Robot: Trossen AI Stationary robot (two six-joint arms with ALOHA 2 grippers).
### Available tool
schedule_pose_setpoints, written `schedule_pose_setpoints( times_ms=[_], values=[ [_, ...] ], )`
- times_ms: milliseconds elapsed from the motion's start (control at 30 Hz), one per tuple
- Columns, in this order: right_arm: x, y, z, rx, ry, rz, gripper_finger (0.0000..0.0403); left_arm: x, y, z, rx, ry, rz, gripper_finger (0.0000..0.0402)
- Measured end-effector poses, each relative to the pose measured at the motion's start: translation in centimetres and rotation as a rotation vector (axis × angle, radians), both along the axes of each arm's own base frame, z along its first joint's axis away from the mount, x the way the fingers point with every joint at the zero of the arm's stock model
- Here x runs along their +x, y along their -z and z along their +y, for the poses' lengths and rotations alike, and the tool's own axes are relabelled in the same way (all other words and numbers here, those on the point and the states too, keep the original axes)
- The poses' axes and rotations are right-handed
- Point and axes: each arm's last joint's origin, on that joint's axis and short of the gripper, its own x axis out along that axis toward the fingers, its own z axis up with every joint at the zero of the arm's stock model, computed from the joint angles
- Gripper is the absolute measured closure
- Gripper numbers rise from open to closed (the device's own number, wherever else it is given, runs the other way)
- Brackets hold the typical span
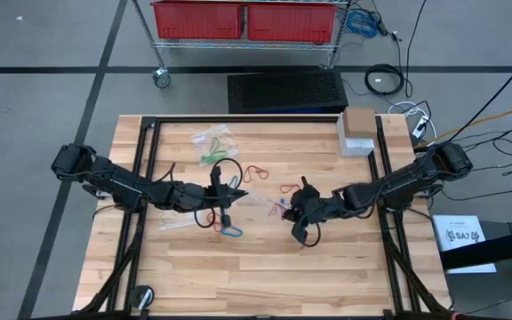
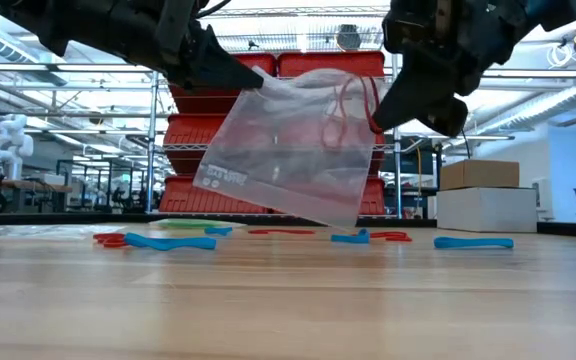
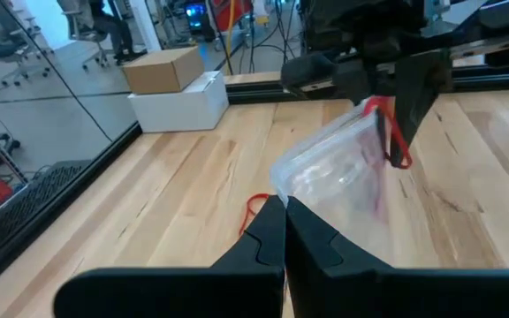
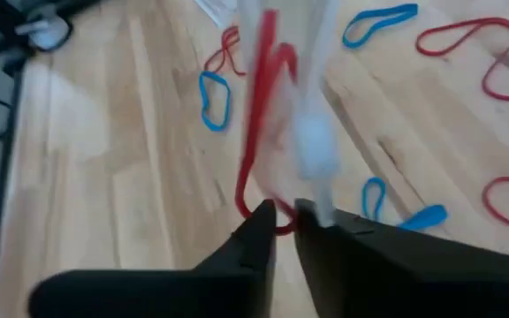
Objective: Sort rubber bands
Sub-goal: Put the red rubber band into the open transparent zip bag
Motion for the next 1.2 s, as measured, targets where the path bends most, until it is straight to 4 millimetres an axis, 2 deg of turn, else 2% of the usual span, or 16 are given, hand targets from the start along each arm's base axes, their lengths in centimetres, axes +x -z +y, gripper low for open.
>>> schedule_pose_setpoints(
  times_ms=[333,500,667,867,1033,1200],
  values=[
    [-1.4,0.3,-1.1,-0.069,0.0,0.149,0.0239,0.0,0.0,0.0,0.0,0.0,-0.001,0.0401],
    [-2.2,-0.1,-1.6,-0.172,0.04,0.174,0.02,0.0,0.0,0.0,0.0,0.0,-0.003,0.0401],
    [-2.0,1.1,-1.7,-0.198,0.084,0.139,0.02,-0.1,-0.2,0.0,0.0,0.0,-0.01,0.0401],
    [-1.4,3.1,-0.7,-0.077,0.14,-0.064,0.0212,-0.4,-0.6,0.1,-0.001,0.0,-0.014,0.0401],
    [-0.7,3.6,0.3,-0.148,0.199,-0.143,0.0213,-0.4,-0.6,0.1,-0.001,0.0,-0.015,0.0401],
    [0.0,4.3,-0.2,-0.18,0.239,-0.157,0.0229,-0.4,-0.6,0.1,-0.002,0.0,-0.016,0.0401]
  ],
)
